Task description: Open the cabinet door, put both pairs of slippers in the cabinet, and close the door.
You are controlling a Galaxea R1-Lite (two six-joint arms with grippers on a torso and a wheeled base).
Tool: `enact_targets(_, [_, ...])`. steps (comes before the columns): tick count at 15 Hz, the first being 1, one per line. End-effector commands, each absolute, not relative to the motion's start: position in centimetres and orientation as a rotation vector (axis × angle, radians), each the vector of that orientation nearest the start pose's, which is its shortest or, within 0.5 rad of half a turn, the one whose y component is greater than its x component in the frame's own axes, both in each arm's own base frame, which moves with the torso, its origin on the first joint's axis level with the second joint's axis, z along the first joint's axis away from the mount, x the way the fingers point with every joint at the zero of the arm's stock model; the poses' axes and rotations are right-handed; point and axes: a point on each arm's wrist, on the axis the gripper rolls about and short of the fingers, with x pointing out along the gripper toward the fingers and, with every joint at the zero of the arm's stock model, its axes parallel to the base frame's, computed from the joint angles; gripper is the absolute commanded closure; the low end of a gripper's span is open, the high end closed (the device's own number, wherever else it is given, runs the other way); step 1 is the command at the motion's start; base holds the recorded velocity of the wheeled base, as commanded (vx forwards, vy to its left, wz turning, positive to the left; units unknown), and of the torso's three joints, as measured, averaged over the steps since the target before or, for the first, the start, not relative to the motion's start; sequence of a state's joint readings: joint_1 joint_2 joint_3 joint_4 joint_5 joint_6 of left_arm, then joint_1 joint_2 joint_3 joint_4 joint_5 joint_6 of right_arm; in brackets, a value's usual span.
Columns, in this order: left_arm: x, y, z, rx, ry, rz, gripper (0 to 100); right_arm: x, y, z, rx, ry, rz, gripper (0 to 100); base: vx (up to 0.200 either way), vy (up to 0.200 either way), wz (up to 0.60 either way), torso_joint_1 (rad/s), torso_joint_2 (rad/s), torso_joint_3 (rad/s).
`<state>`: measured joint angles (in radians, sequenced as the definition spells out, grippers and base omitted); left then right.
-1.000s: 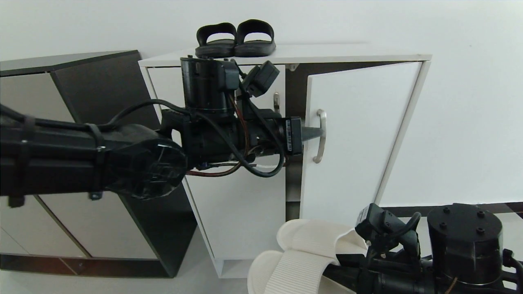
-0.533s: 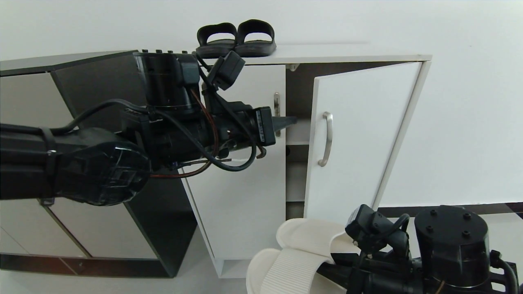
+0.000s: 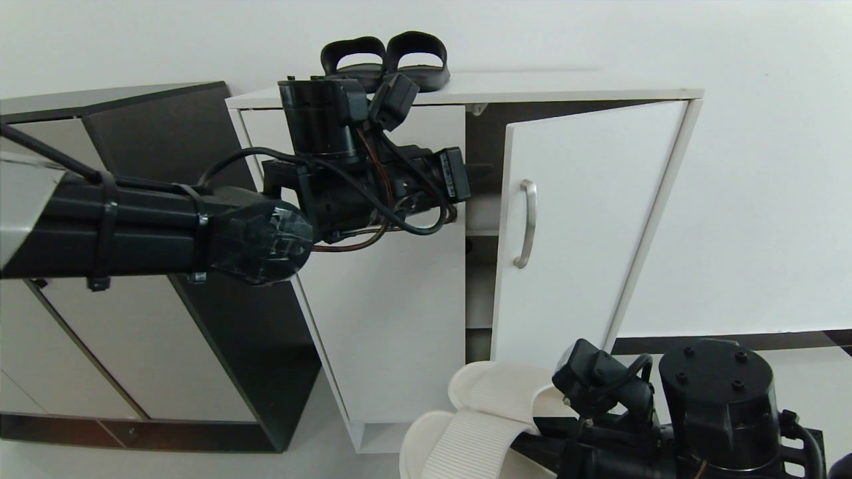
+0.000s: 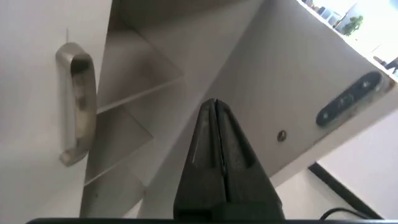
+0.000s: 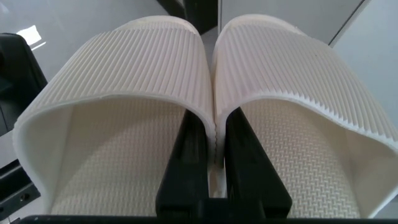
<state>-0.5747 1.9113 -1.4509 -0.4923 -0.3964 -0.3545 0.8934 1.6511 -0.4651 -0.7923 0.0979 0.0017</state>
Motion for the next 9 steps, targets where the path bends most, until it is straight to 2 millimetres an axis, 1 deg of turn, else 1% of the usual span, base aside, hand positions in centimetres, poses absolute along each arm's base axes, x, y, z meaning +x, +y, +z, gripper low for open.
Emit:
enact_targets(1, [32.9, -22.9, 26.7, -0.329, 0.163, -0.973, 100, 15.8, 20.0, 12.5, -0.16, 0.385, 0.978, 100, 0.0, 0.0, 0.0, 0.0, 0.0, 0.0])
enact_targets(2, [32.7, -23.1, 26.7, -0.329, 0.167, -0.98, 100, 15.8, 20.0, 12.4, -0.163, 0.387, 0.979, 100, 0.0, 0.0, 0.0, 0.0, 0.0, 0.0])
enact_targets(4, [31.5, -24.0, 26.7, -0.324, 0.18, -1.011, 100, 15.8, 20.0, 12.2, -0.165, 0.393, 0.98, 100, -0.2, 0.0, 0.0, 0.002, 0.01, 0.002])
enact_targets(5, [29.8, -24.8, 27.3, -0.32, 0.178, -1.055, 100, 15.9, 20.1, 11.9, -0.168, 0.405, 0.979, 100, -0.2, 0.0, 0.0, 0.007, 0.0, 0.002])
enact_targets(6, [28.8, -25.2, 27.3, -0.317, 0.183, -1.077, 100, 15.9, 20.2, 11.8, -0.17, 0.409, 0.978, 100, -0.2, 0.0, 0.0, 0.007, 0.0, -0.002])
enact_targets(7, [27.1, -25.4, 27.9, -0.314, 0.177, -1.116, 100, 15.8, 20.2, 11.9, -0.169, 0.408, 0.981, 100, -0.2, 0.0, 0.0, -0.002, 0.0, 0.007])
enact_targets(8, [25.9, -25.8, 27.9, -0.299, 0.179, -1.146, 100, 15.7, 20.2, 11.9, -0.169, 0.406, 0.989, 100, -0.2, 0.0, 0.0, -0.002, 0.01, 0.007])
enact_targets(9, [25.6, -25.8, 28.0, -0.292, 0.174, -1.152, 100, 15.5, 20.3, 12.0, -0.169, 0.403, 0.993, 100, -0.2, 0.0, 0.0, -0.002, -0.01, 0.007])
